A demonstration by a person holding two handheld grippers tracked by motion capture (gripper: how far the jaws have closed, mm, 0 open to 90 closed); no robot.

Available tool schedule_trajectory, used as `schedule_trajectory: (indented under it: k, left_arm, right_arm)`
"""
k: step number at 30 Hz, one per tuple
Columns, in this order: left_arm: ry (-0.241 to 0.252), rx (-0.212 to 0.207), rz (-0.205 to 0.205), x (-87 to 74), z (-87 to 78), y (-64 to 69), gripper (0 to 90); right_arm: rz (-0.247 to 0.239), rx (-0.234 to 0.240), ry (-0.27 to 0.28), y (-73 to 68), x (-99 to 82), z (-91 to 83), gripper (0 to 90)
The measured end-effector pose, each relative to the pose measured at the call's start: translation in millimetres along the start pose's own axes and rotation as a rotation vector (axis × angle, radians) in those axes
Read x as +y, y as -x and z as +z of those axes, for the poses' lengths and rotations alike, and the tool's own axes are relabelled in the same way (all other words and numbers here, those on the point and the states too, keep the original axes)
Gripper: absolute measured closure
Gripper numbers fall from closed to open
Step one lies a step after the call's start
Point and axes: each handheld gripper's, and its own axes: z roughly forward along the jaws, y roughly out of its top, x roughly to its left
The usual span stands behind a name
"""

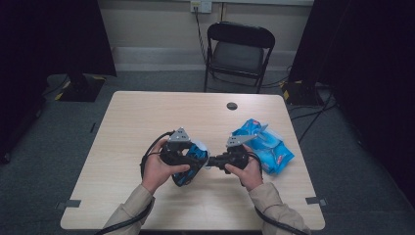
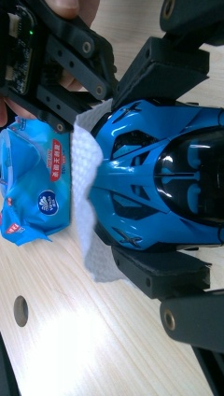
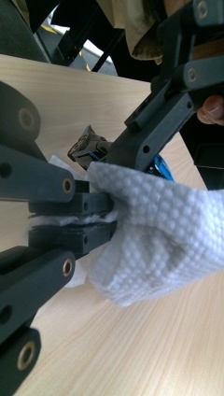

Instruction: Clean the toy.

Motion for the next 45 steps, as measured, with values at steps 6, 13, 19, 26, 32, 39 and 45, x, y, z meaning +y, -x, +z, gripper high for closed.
schedule_trajectory:
  k: [6,13,19,26,32,39,45]
  left_arm:
    - [0.006,-0.004,0.000,3.7,1.4,0.2,26.2]
    - [0.013,0.000,-0.002,11.2,1.9,0.4,26.2]
    - [0.018,0.002,-0.007,14.2,2.6,-0.3,26.2]
    - [0.023,-0.002,-0.013,15.0,3.5,-0.5,26.2]
    - [0.017,-0.005,-0.007,14.9,0.2,0.7,26.2]
    - [-0.011,0.004,-0.008,6.3,-5.4,-2.3,26.2]
    - [-0.041,0.002,-0.013,-5.0,-6.5,-3.8,26.2]
  right_arm:
    - [0.008,0.011,-0.008,-1.1,-3.7,5.3,85.8]
    - [0.008,0.020,-0.019,-2.7,-7.5,11.3,85.9]
    - [0.010,0.034,-0.042,-5.4,-13.0,18.3,85.8]
    - [0.013,0.046,-0.061,-7.3,-20.4,25.7,85.8]
    - [0.006,0.036,-0.088,-7.3,-24.8,26.5,85.8]
    - [0.012,0.000,-0.043,0.3,-16.5,5.5,85.8]
    - [0.001,-0.023,-0.019,2.6,-6.9,-7.3,85.7]
